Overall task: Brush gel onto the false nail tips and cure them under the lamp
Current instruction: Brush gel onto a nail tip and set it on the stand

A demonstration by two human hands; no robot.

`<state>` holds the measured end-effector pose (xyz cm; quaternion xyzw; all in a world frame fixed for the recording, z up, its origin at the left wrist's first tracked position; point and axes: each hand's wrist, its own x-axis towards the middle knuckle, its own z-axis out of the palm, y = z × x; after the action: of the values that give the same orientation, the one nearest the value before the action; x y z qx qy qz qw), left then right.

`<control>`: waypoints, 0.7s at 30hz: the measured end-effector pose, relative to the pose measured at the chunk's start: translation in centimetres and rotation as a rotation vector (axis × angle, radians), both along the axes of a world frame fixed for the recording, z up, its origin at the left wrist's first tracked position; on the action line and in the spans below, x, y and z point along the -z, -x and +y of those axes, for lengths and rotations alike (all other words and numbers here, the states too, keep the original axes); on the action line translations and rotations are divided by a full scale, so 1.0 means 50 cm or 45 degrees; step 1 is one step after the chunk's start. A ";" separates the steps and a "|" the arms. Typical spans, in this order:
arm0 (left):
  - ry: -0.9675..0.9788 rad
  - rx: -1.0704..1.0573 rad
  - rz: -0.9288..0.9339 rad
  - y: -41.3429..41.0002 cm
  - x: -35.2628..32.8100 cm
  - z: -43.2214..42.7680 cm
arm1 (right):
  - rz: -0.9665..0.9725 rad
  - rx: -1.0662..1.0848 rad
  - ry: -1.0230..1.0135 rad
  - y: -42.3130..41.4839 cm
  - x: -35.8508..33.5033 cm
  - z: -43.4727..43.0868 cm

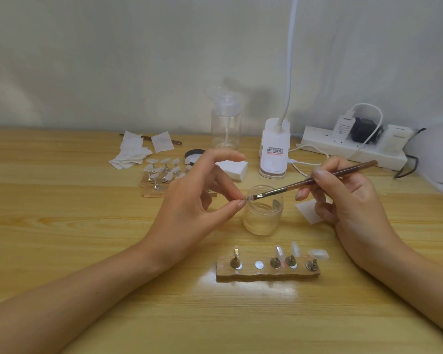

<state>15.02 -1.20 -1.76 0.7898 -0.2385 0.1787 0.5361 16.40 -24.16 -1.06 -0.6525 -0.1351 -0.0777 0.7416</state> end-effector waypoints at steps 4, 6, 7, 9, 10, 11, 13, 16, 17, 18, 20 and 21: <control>0.018 0.013 0.017 0.000 -0.001 0.000 | 0.011 -0.001 -0.042 0.001 -0.002 -0.004; 0.020 0.015 0.023 0.001 -0.002 -0.001 | 0.000 -0.043 -0.026 0.002 -0.002 -0.002; 0.022 0.016 0.025 0.002 -0.002 0.000 | 0.013 -0.042 -0.019 0.001 -0.002 0.000; 0.029 0.024 0.038 0.002 -0.002 0.000 | 0.053 -0.001 -0.034 0.000 -0.002 0.000; 0.034 0.030 0.046 0.003 -0.002 0.000 | 0.061 0.013 -0.048 0.000 -0.002 -0.002; 0.041 0.034 0.053 0.003 -0.002 -0.001 | 0.050 0.010 -0.058 0.000 -0.002 -0.004; 0.052 0.040 0.064 0.003 -0.002 0.000 | 0.012 -0.028 -0.053 0.002 -0.003 -0.002; 0.067 0.051 0.075 0.001 -0.001 0.001 | 0.052 -0.008 -0.029 0.001 -0.003 0.001; 0.070 0.055 0.076 0.001 -0.001 0.001 | 0.071 0.011 -0.038 0.000 -0.002 0.000; 0.071 0.057 0.078 0.001 -0.001 0.001 | 0.074 0.018 -0.052 0.000 -0.002 -0.001; 0.077 0.059 0.080 0.001 -0.001 0.001 | 0.029 -0.007 -0.059 0.000 -0.003 -0.001; 0.079 0.060 0.081 0.001 -0.002 0.001 | 0.007 -0.031 -0.044 0.001 -0.004 0.000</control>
<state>14.99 -1.17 -1.68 0.7723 -0.2341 0.1481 0.5717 16.33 -24.15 -0.88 -0.6380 -0.1394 -0.0691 0.7541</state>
